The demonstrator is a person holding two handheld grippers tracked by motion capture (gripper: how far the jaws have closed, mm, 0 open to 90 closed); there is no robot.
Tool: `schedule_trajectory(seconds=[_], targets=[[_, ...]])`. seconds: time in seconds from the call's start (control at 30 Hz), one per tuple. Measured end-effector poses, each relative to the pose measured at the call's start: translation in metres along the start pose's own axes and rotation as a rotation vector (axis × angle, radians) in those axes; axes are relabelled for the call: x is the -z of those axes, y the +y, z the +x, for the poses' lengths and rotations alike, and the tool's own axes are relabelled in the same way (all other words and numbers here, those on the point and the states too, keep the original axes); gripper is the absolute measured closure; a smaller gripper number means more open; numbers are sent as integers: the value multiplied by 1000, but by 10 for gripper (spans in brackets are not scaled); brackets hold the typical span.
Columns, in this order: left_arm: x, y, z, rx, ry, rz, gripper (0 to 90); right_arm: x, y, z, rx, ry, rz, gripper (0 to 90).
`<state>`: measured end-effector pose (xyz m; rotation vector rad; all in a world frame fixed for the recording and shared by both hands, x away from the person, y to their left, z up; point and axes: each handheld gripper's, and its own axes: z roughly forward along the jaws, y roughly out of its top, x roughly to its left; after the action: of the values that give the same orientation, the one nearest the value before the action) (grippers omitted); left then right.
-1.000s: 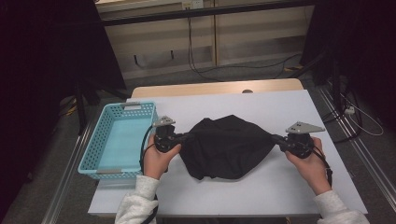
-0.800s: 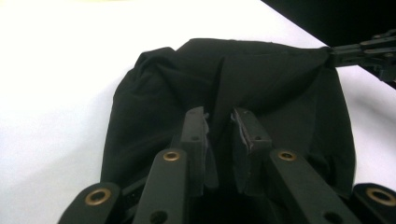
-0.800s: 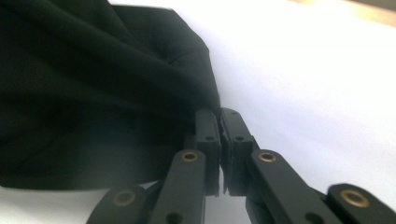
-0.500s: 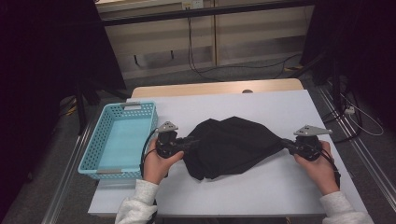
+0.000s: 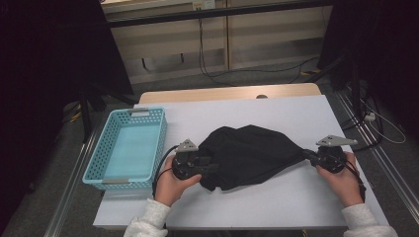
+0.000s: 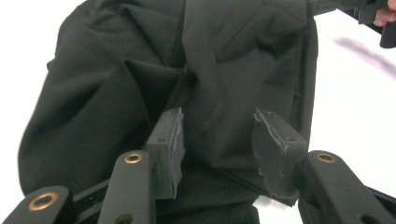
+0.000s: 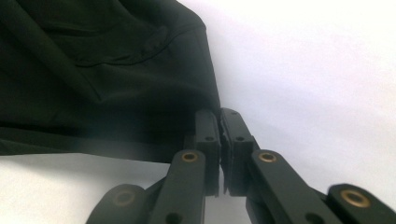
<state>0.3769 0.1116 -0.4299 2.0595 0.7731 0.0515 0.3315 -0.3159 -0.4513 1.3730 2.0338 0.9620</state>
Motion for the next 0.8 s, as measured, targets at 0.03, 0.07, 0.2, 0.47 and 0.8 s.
schedule_trajectory(seconds=[0.03,0.07,0.2,0.47,0.8], targets=[[-1,-1,-1,10,-4,4,538,0,0,0,-2,2,-2,866],[-2,-1,-1,25,-13,21,560,0,-1,0,-3,13,-3,866],[-6,-2,-2,11,-7,28,580,-1,-1,5,7,26,5,866],[-22,-8,-8,-48,12,57,534,-1,-2,7,9,43,-3,865],[-33,-13,-14,-44,12,131,675,-3,0,15,34,58,4,865]])
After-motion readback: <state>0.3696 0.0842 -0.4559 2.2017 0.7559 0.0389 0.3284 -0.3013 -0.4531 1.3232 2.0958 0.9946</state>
